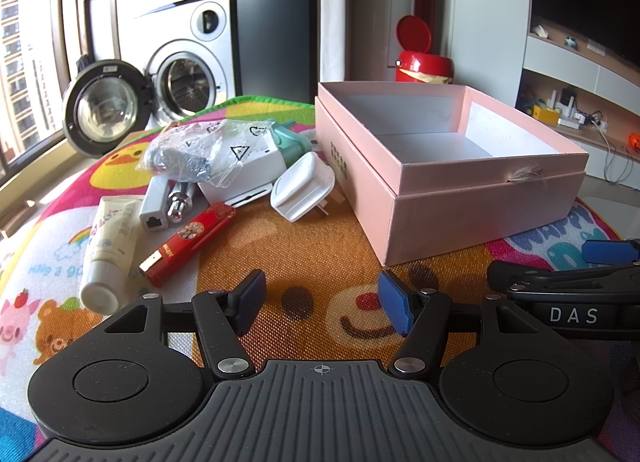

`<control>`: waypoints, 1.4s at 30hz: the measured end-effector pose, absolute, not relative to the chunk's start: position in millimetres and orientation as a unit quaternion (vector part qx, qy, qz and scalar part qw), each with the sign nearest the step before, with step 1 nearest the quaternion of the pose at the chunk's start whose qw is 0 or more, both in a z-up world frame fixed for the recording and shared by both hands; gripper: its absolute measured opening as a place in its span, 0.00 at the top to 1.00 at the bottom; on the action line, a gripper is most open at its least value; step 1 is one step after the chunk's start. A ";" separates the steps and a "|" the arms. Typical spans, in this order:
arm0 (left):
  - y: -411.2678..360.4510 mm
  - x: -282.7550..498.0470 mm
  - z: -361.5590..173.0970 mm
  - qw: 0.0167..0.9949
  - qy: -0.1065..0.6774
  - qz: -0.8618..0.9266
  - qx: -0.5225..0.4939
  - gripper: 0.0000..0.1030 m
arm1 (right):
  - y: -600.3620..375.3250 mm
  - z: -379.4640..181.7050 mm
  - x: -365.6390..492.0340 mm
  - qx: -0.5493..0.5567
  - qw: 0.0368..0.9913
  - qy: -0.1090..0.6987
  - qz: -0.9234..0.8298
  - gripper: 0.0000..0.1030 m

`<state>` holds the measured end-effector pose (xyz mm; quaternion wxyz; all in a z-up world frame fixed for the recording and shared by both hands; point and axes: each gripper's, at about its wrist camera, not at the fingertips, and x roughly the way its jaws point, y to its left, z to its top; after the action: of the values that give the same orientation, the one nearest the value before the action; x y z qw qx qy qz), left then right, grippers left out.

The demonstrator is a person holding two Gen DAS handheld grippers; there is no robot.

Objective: Organize rigid objects

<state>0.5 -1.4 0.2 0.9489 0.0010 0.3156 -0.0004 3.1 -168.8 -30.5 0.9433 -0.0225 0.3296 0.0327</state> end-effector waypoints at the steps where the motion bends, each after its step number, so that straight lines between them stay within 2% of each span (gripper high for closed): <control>1: -1.4 0.4 0.1 0.949 0.316 0.000 0.001 0.34 | -168.9 -31.6 3.0 -0.023 0.943 0.330 0.033 0.00; 6: 0.9 0.1 0.7 0.949 0.315 -0.004 -0.006 0.36 | -170.0 -35.1 1.9 -0.022 0.943 0.330 0.033 0.00; 9: 11.8 -7.7 7.2 0.948 0.316 -0.030 -0.028 0.42 | -171.4 -36.8 5.1 -0.026 0.940 0.337 0.043 0.00; 15: 81.3 -31.4 46.6 0.969 0.242 0.016 -0.044 0.41 | -175.9 -30.9 14.0 -0.039 0.926 0.370 0.065 0.00; 18: 123.3 -10.3 44.5 0.955 0.281 0.061 -0.069 0.44 | -174.5 -31.4 14.4 -0.043 0.925 0.371 0.068 0.00; 24: 147.9 31.1 18.7 0.941 0.328 0.060 -0.065 0.44 | -174.1 -31.1 11.2 -0.051 0.924 0.368 0.091 0.01; 25: 148.8 34.4 15.9 0.940 0.330 0.063 -0.058 0.50 | -169.7 -28.6 9.7 -0.063 0.922 0.366 0.110 0.04; 26: 150.3 35.6 13.5 0.941 0.329 0.064 -0.049 0.57 | -162.2 -24.8 7.8 -0.082 0.920 0.360 0.129 0.17; 27: 152.2 33.1 12.8 0.943 0.324 0.061 -0.046 0.60 | -152.9 -18.9 5.7 -0.102 0.920 0.351 0.143 0.22; 29: 156.8 23.7 14.6 0.945 0.321 0.050 -0.048 0.72 | -129.9 3.5 5.0 -0.127 0.926 0.312 0.169 0.22; 31: 164.1 9.5 16.5 0.945 0.318 0.034 -0.065 0.73 | -98.7 34.6 21.1 -0.116 0.921 0.309 0.205 0.22; 35: 176.5 -13.7 16.6 0.945 0.317 0.019 -0.082 0.73 | -32.2 66.9 76.0 -0.090 0.898 0.329 0.279 0.29; 39: 189.7 -27.7 15.0 0.945 0.310 0.000 -0.104 0.73 | 48.2 55.9 153.0 -0.066 0.873 0.385 0.291 0.40; 42: 195.9 -31.5 13.9 0.945 0.304 -0.011 -0.121 0.73 | 90.7 31.1 198.8 -0.036 0.869 0.415 0.267 0.43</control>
<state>-31.5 195.9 13.9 0.9449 -0.1214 0.3037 -0.0105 198.8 90.7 31.1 0.8687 -0.0360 0.4153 0.2674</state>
